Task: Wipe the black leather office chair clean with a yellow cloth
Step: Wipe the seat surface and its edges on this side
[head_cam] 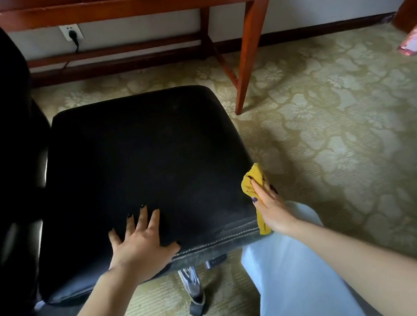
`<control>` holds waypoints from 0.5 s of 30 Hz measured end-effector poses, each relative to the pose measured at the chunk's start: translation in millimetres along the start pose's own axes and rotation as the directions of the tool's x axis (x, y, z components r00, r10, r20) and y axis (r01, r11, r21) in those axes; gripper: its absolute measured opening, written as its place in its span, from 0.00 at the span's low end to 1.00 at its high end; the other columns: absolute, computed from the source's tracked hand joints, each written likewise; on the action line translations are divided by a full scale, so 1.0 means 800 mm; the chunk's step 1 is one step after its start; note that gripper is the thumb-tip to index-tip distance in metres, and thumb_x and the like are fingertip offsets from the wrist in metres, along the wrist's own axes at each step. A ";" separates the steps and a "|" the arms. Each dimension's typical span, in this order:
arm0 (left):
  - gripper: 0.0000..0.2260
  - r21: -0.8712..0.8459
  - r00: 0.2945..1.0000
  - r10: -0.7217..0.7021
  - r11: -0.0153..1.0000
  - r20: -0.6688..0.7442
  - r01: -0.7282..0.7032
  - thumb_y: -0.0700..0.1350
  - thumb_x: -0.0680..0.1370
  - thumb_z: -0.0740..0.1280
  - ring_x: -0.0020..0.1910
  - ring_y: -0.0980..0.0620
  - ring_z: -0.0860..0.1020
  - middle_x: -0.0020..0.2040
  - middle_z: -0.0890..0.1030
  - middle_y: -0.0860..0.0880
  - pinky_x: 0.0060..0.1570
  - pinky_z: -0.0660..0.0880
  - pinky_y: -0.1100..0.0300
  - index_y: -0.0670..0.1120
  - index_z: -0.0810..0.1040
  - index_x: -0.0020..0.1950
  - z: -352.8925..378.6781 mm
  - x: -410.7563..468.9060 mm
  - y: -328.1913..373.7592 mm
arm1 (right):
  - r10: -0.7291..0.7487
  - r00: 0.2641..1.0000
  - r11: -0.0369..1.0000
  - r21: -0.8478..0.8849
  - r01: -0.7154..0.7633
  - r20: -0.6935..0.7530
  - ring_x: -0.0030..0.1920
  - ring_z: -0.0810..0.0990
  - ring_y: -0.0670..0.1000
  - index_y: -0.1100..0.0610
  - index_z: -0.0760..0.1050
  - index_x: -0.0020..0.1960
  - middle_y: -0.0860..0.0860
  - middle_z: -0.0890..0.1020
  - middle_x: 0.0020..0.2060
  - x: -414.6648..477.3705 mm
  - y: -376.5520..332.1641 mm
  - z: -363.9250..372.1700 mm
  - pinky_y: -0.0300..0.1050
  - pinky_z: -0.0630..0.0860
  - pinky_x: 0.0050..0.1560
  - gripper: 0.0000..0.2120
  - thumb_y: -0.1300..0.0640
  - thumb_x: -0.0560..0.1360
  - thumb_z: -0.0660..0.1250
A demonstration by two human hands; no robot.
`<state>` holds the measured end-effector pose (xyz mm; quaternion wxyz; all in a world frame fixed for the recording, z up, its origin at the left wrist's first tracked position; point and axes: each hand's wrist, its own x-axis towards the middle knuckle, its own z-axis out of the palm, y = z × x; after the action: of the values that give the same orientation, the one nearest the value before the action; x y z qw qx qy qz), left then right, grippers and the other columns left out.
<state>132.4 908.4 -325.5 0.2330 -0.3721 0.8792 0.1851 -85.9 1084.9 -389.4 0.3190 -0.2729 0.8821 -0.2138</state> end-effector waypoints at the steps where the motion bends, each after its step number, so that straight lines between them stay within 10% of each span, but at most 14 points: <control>1: 0.38 0.011 1.000 -0.005 1.000 -0.006 0.005 0.64 0.76 0.59 0.77 0.45 0.42 0.78 0.41 0.49 0.72 0.44 0.39 0.52 0.43 0.78 0.001 -0.006 -0.008 | -0.011 1.000 1.000 -0.019 0.011 0.005 0.77 0.48 0.54 0.48 0.45 0.78 0.48 0.45 0.78 -0.007 -0.001 0.002 0.49 0.48 0.75 0.25 0.55 0.84 0.49; 15: 0.36 0.015 0.997 -0.082 0.996 -0.010 0.082 0.62 0.78 0.56 0.77 0.41 0.43 0.78 0.42 0.44 0.72 0.47 0.40 0.48 0.43 0.78 0.032 -0.048 -0.057 | -0.118 0.988 0.913 -0.402 0.071 -0.095 0.76 0.35 0.56 0.41 0.41 0.77 0.46 0.43 0.78 -0.074 -0.076 0.087 0.56 0.41 0.75 0.25 0.51 0.83 0.48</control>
<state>196.6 912.9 -332.8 0.2390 -0.4070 0.8657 0.1666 20.4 1061.2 -378.9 0.1938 -0.3613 0.9100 -0.0610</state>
